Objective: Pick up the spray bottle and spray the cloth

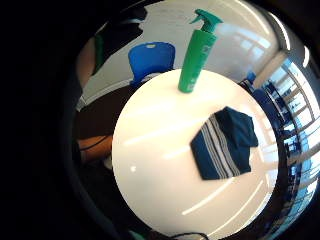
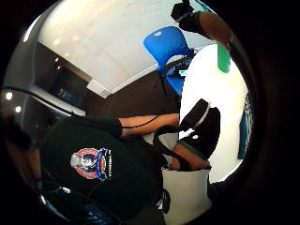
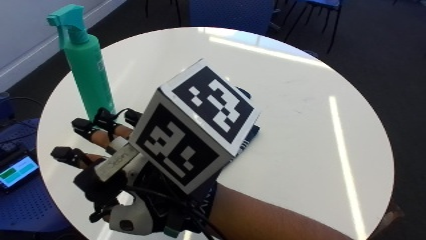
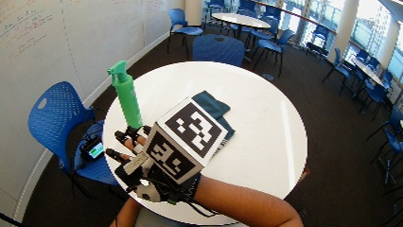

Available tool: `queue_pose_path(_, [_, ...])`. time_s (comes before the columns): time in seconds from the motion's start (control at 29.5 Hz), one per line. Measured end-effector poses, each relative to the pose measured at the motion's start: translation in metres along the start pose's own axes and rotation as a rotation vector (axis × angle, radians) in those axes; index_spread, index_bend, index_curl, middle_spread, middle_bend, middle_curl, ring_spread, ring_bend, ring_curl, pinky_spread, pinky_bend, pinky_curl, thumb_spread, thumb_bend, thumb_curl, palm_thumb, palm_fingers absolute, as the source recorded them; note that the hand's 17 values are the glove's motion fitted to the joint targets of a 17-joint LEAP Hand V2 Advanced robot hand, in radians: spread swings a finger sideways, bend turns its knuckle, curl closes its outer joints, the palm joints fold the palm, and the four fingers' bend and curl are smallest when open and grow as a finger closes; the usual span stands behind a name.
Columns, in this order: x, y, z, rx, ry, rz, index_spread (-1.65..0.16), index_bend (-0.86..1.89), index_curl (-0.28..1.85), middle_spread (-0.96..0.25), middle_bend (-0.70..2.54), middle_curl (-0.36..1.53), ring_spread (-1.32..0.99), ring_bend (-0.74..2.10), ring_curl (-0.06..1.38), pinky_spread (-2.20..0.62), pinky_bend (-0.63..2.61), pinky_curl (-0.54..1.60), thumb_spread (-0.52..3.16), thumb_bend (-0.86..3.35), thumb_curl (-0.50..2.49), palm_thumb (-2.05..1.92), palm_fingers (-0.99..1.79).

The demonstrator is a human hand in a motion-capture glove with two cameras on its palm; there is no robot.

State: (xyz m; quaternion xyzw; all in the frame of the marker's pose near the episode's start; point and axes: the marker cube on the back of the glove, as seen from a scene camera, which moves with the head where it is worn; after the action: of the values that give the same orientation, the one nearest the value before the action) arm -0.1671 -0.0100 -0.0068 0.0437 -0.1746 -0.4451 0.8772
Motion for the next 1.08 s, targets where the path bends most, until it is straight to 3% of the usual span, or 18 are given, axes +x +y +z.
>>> queue_pose_path(0.71, [0.003,0.001,0.003,-0.017,0.169,-0.019,-0.46,0.25,0.38,-0.11,0.18,0.33,-0.05,0.21,0.3,0.2,0.15,0.23,1.22,-0.01,0.88,0.75,0.51])
queue_pose_path(1.08, [0.01,-0.005,-0.002,-0.024,0.128,0.005,-0.46,0.23,0.38,-0.12,0.19,0.33,-0.05,0.24,0.32,0.21,0.14,0.22,1.2,-0.01,0.85,0.75,0.53])
